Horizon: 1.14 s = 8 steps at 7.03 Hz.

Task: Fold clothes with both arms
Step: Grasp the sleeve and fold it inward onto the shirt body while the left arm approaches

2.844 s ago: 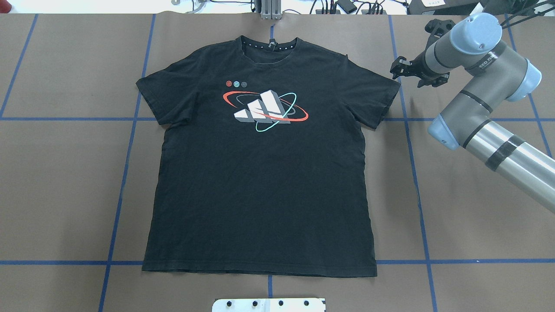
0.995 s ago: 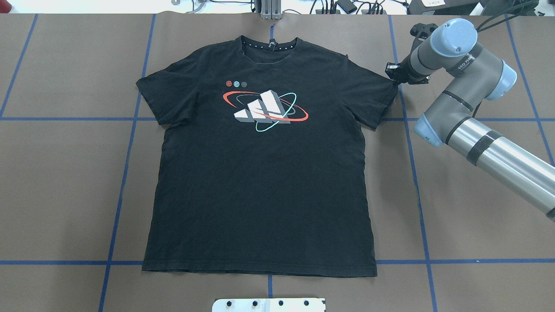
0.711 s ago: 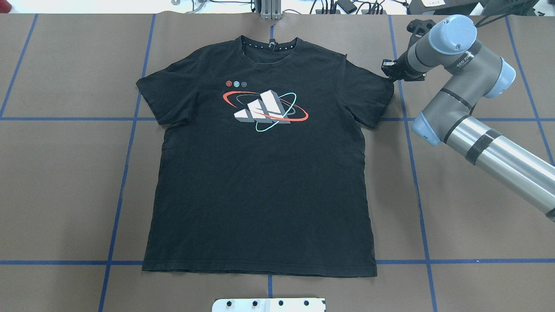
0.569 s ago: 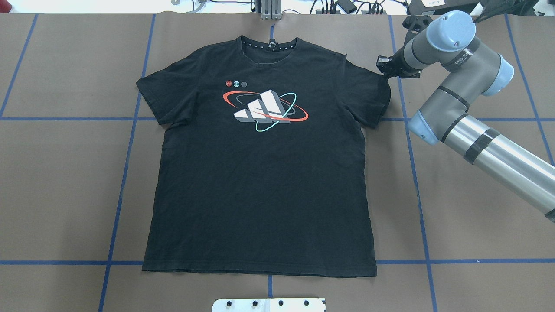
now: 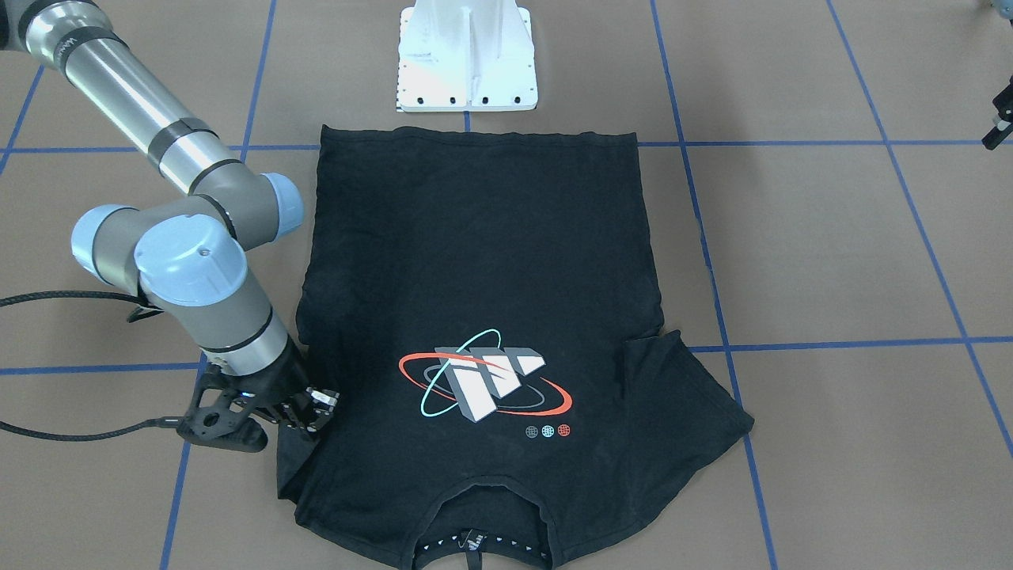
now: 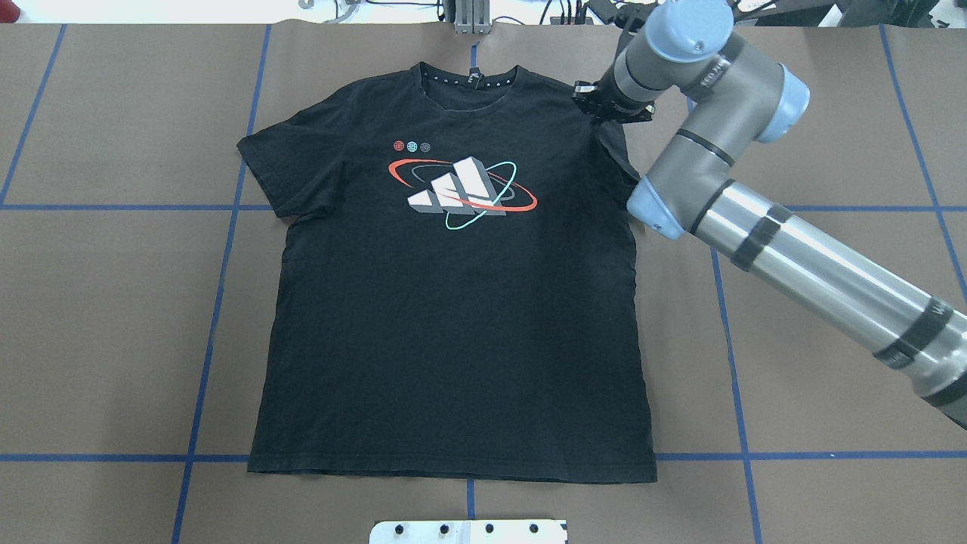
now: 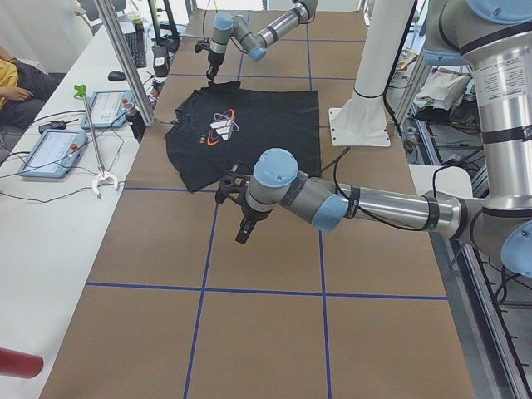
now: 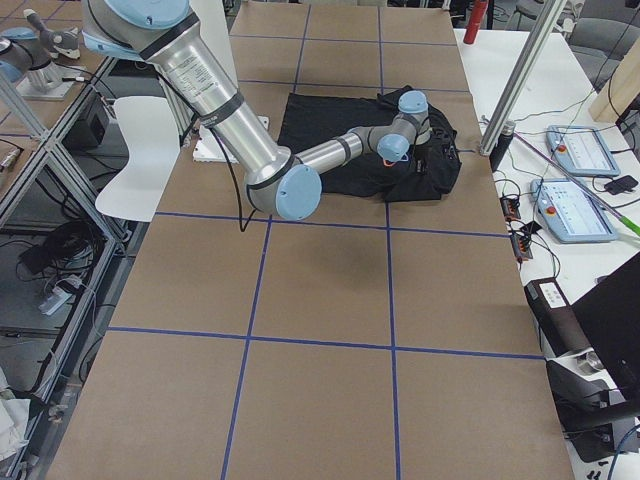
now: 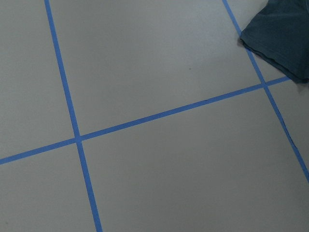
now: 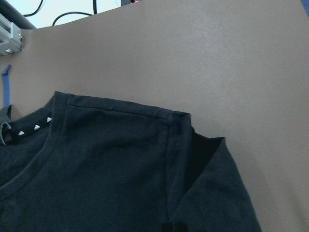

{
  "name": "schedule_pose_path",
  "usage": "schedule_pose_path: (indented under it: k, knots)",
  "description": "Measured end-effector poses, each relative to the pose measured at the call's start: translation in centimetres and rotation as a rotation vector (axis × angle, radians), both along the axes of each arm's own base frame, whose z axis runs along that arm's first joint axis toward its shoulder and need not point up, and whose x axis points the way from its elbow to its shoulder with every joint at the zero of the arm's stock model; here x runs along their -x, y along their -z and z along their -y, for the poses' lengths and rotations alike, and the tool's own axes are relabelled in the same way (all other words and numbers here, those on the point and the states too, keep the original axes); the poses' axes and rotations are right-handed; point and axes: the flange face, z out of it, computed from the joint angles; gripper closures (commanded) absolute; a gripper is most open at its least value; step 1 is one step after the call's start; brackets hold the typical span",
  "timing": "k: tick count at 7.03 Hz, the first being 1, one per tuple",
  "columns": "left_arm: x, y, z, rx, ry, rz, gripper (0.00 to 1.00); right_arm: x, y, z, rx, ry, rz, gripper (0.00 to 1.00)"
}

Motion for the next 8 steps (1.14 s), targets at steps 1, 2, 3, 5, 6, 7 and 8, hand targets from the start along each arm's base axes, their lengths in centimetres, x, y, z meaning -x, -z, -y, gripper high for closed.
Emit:
schedule_pose_path:
  k: [1, 2, 3, 5, 6, 7, 8]
  knots:
    - [0.0, 0.0, 0.0, 0.000, 0.000, -0.001, 0.00, 1.6, 1.7, 1.0, 0.010, 0.004, -0.007, 1.00]
    - [0.0, 0.3, 0.2, -0.004, 0.002, -0.003, 0.01, 2.5, 2.2, 1.4, 0.017, 0.006, -0.014, 1.00]
    - [-0.2, 1.1, 1.3, -0.006, 0.017, -0.014, 0.01, 3.2, 2.4, 1.6, 0.019, 0.005, -0.023, 1.00]
    - [-3.2, 4.2, 6.7, 0.008, 0.036, -0.055, 0.01, 4.9, 2.6, 1.8, 0.019, 0.001, -0.046, 1.00]
    - [-5.9, 5.9, 10.0, 0.018, 0.025, -0.073, 0.01, 5.8, 2.5, 1.6, 0.017, -0.001, -0.058, 1.00]
    - [-8.5, 7.4, 13.1, 0.033, 0.021, -0.085, 0.01, 6.7, 2.3, 1.2, 0.011, -0.006, -0.072, 1.00]
    - [-11.8, 8.9, 16.1, 0.053, 0.025, -0.082, 0.01, 7.4, 2.2, 1.0, 0.008, -0.009, -0.083, 1.00]
